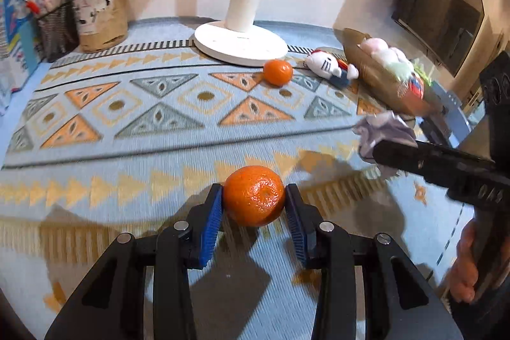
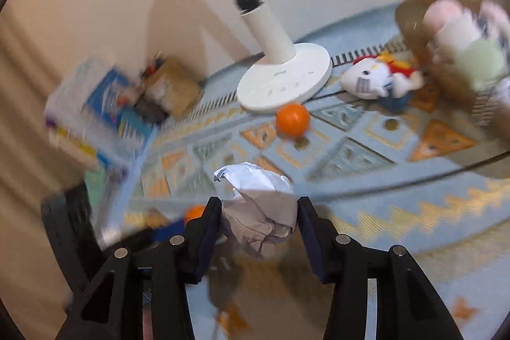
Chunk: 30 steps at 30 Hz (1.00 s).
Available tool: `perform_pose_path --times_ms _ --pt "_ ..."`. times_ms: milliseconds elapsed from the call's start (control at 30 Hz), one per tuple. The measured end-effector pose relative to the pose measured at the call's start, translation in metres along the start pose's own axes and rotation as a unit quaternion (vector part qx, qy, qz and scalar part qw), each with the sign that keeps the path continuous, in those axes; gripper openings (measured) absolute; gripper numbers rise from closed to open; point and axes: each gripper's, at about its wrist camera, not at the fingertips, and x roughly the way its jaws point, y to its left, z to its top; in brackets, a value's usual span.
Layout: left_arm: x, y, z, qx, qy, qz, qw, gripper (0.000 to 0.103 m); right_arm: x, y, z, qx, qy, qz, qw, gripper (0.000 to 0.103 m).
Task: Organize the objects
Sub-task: 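Carry the orange and paper over the basket and open both grippers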
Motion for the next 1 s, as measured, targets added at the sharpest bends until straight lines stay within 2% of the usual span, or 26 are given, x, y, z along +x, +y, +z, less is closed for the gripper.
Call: perform_pose_path --times_ms 67,133,233,367,400,433,467,767,1000 --pt "-0.003 0.000 -0.006 0.002 -0.021 0.021 0.9996 0.036 -0.009 0.004 -0.019 -0.044 0.000 -0.044 0.998 0.049" --pt "-0.010 0.004 -0.007 -0.002 -0.044 0.028 0.9986 0.036 -0.008 0.004 -0.032 -0.068 0.002 -0.063 0.996 0.049" --pt "-0.017 0.014 -0.008 -0.027 -0.064 0.006 0.9975 0.036 0.003 -0.001 -0.048 -0.091 0.005 -0.089 0.992 0.049" --pt "-0.015 0.024 -0.008 -0.055 -0.065 -0.012 0.9963 0.036 0.011 -0.004 -0.055 -0.094 0.012 -0.085 0.992 0.053" --pt "-0.016 0.025 -0.008 -0.058 -0.068 -0.012 0.9959 0.036 0.010 -0.003 -0.056 -0.098 0.008 -0.079 0.992 0.057" --pt "-0.016 0.026 -0.008 -0.060 -0.071 -0.013 0.9955 0.036 0.009 -0.003 -0.057 -0.099 0.007 -0.074 0.992 0.065" --pt "-0.016 0.026 -0.009 -0.060 -0.072 -0.014 0.9955 0.036 0.008 -0.002 -0.057 -0.098 0.004 -0.074 0.992 0.067" --pt "-0.017 0.018 -0.012 -0.038 -0.077 0.000 0.9963 0.036 0.007 -0.006 -0.056 -0.080 0.007 -0.069 0.994 0.068" --pt "-0.017 0.014 -0.012 -0.028 -0.077 0.008 0.9966 0.036 0.001 0.000 -0.057 -0.093 -0.019 -0.094 0.991 0.066"
